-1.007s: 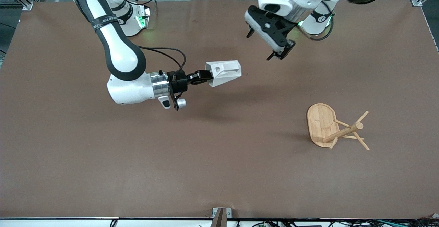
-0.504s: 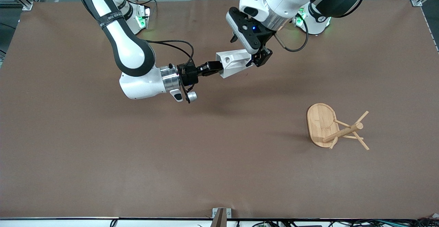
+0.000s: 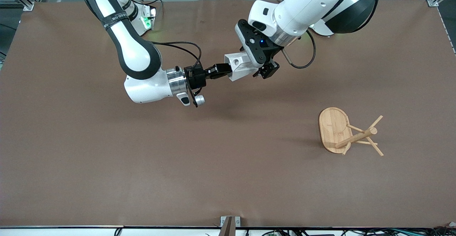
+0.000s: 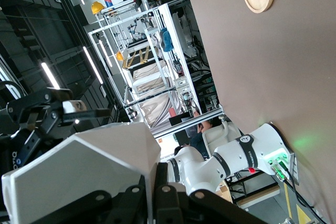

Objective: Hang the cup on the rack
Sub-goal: 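Grasp the cup with the left gripper from the right gripper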

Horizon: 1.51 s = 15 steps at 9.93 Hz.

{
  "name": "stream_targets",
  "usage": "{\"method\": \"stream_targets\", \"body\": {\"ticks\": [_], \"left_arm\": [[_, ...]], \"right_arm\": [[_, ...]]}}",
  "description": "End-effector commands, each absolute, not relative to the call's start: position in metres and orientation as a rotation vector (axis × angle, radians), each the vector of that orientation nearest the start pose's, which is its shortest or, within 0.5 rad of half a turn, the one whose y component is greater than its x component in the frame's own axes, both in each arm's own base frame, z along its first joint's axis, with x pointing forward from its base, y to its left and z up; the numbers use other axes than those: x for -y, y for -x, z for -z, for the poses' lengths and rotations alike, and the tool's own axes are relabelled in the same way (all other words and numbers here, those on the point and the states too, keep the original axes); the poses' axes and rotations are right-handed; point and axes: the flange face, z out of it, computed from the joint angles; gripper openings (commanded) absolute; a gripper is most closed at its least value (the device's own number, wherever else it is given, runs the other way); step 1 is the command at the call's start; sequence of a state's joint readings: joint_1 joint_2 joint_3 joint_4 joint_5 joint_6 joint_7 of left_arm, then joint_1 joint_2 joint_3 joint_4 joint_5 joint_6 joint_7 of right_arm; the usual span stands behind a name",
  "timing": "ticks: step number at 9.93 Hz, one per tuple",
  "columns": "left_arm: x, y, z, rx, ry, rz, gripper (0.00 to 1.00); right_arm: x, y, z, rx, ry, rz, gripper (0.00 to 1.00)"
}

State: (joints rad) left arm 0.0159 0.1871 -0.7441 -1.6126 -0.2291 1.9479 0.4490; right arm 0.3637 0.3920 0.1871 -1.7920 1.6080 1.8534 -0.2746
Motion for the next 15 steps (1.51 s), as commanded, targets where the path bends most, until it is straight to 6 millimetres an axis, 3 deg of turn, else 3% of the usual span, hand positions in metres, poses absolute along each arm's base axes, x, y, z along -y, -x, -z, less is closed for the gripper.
{"method": "stream_targets", "body": {"ticks": [1,3,5,6,7,8,9,11,13,15], "left_arm": [[0.405,-0.480,-0.543,-1.859,2.978,0.152,0.93],[0.404,-0.481,-0.534,-1.862,2.966,0.108,0.73],[0.404,-0.481,-0.532,-1.864,2.964,0.090,0.60],[0.404,-0.481,-0.532,-1.846,2.971,0.087,0.33],[0.407,-0.478,-0.533,-1.820,2.985,0.075,0.14],[0.407,-0.478,-0.533,-1.817,2.986,0.074,0.03],[0.406,-0.479,-0.534,-1.813,2.989,0.077,0.01],[0.400,-0.483,-0.534,-1.787,3.002,0.081,0.00],[0.394,-0.488,-0.534,-1.727,3.036,0.075,0.00],[0.376,-0.504,-0.533,-1.660,3.075,0.091,0.01]], "right_arm": [[-0.399,-0.520,-0.390,-0.066,1.622,-0.491,0.01],[-0.399,-0.520,-0.392,-0.064,1.621,-0.489,0.01],[-0.400,-0.519,-0.396,-0.063,1.620,-0.490,0.01],[-0.400,-0.519,-0.396,-0.063,1.621,-0.490,0.01],[-0.404,-0.516,-0.398,-0.057,1.618,-0.496,0.01],[-0.403,-0.516,-0.396,-0.073,1.615,-0.513,0.24],[-0.402,-0.515,-0.395,-0.093,1.618,-0.535,0.98],[-0.377,-0.528,-0.385,-0.115,1.651,-0.513,1.00],[-0.330,-0.551,-0.373,-0.089,1.780,-0.475,1.00],[-0.294,-0.569,-0.375,-0.224,1.860,-0.537,1.00]]}}
